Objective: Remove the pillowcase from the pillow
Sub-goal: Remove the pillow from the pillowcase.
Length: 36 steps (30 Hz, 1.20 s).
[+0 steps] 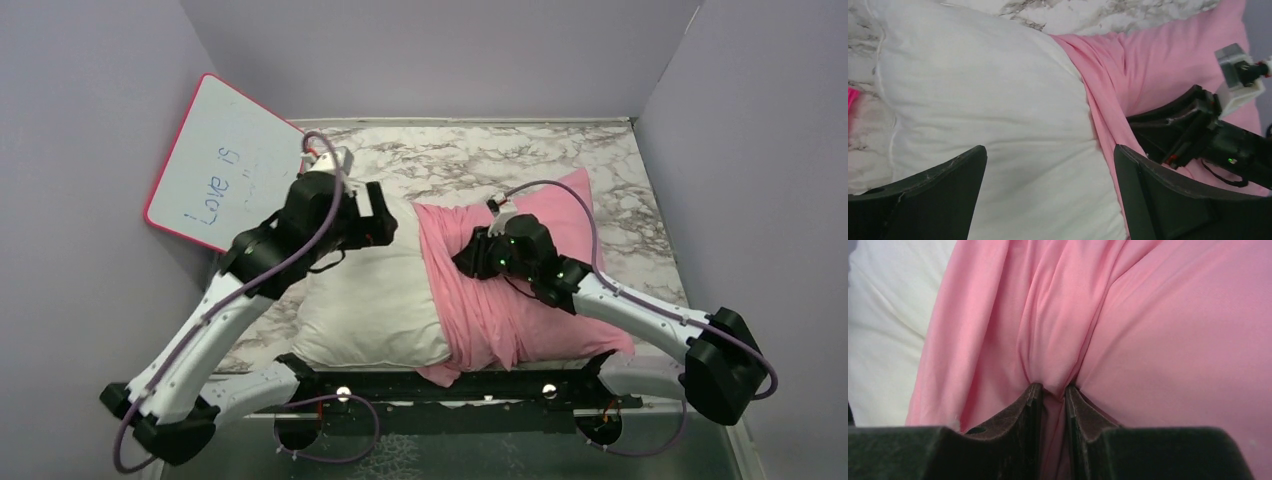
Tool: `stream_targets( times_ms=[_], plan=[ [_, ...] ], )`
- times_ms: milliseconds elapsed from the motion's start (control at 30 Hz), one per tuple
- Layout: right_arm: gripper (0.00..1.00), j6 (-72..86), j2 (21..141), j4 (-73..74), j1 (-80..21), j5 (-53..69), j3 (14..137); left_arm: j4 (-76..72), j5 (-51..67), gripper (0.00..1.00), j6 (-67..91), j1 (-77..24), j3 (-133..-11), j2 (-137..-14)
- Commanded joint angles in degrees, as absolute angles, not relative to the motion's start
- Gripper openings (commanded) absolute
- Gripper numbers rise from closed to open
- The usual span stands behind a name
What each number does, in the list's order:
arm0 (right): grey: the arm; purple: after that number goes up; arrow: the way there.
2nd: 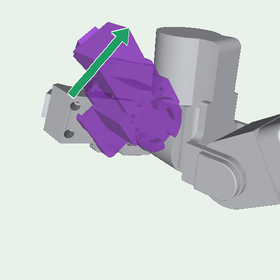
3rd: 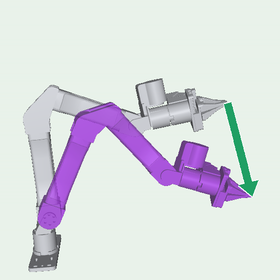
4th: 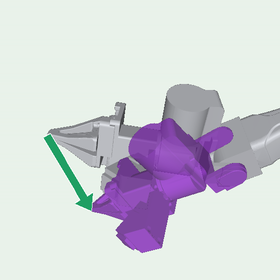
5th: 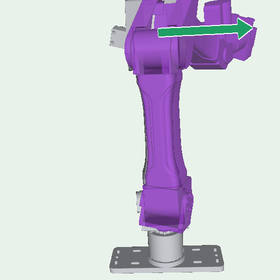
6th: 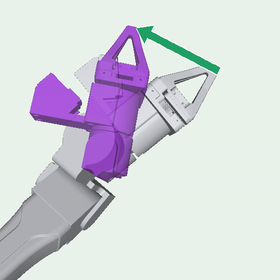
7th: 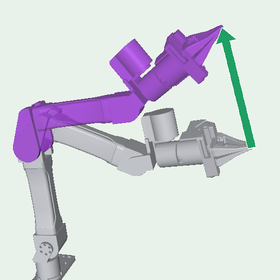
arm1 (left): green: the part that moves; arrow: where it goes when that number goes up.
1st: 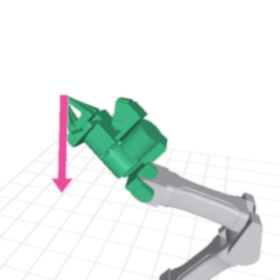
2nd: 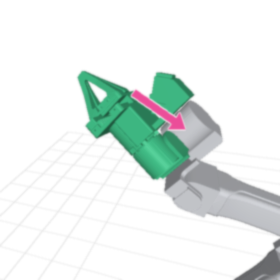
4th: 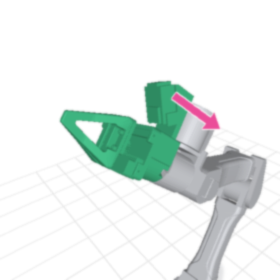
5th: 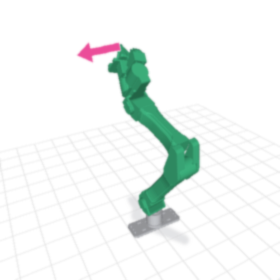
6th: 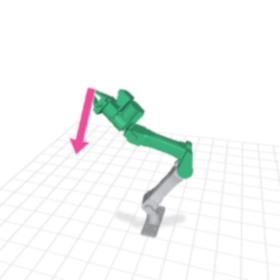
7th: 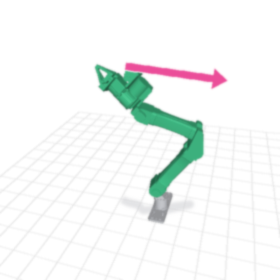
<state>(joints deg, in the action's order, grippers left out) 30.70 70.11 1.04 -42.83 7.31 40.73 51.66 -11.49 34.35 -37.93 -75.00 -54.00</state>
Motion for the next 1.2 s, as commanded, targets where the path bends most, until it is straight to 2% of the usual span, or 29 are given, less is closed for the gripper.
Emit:
stream_targets(
  times_ms=[0,167,200,267,400,433,500,600,667,800,933,1167],
  plan=[
    [0.27,36.39,70.38,9.99,-45.55,10.32,29.00,42.58,-7.05,0.99,24.23,-37.88,-72.34,-63.89],
    [0.27,37.70,64.03,9.25,-45.61,8.58,24.98,38.16,-10.54,0.98,25.76,-37.71,-66.52,-72.32],
    [0.27,37.62,63.08,10.04,-45.60,8.16,25.15,37.98,-10.47,0.94,26.38,-37.72,-65.06,-73.50],
    [0.27,36.64,61.06,12.20,-45.62,7.60,26.24,37.63,-9.21,0.77,27.60,-37.79,-61.97,-74.41],
    [0.30,33.23,57.88,20.43,-45.60,4.04,33.76,33.86,-6.61,0.22,32.71,-38.03,-52.01,-67.52],
    [0.32,32.28,57.67,23.14,-45.57,2.83,36.97,32.00,-4.85,0.12,33.09,-38.05,-49.62,-64.90],
    [0.36,30.31,57.90,28.17,-45.57,0.37,43.66,29.63,-1.87,0.00,33.89,-38.03,-45.59,-60.21],
    [0.43,26.90,59.41,33.12,-45.58,-5.45,54.00,28.42,2.04,0.00,35.87,-38.10,-41.41,-55.01],
    [0.63,24.94,61.04,34.89,-45.60,-9.47,60.18,28.21,4.54,0.00,36.92,-38.24,-39.46,-51.99],
    [0.76,20.11,67.23,36.38,-45.52,-14.11,71.52,28.26,6.17,0.00,37.90,-38.57,-37.20,-45.57],
    [0.84,17.69,77.30,40.10,-44.93,-13.87,81.31,28.57,6.63,0.00,37.88,-38.58,-36.67,-41.28],
    [0.86,15.93,90.86,41.49,-41.67,-3.52,84.98,29.42,7.57,0.00,37.62,-38.54,-36.36,-38.58]
  ],
)
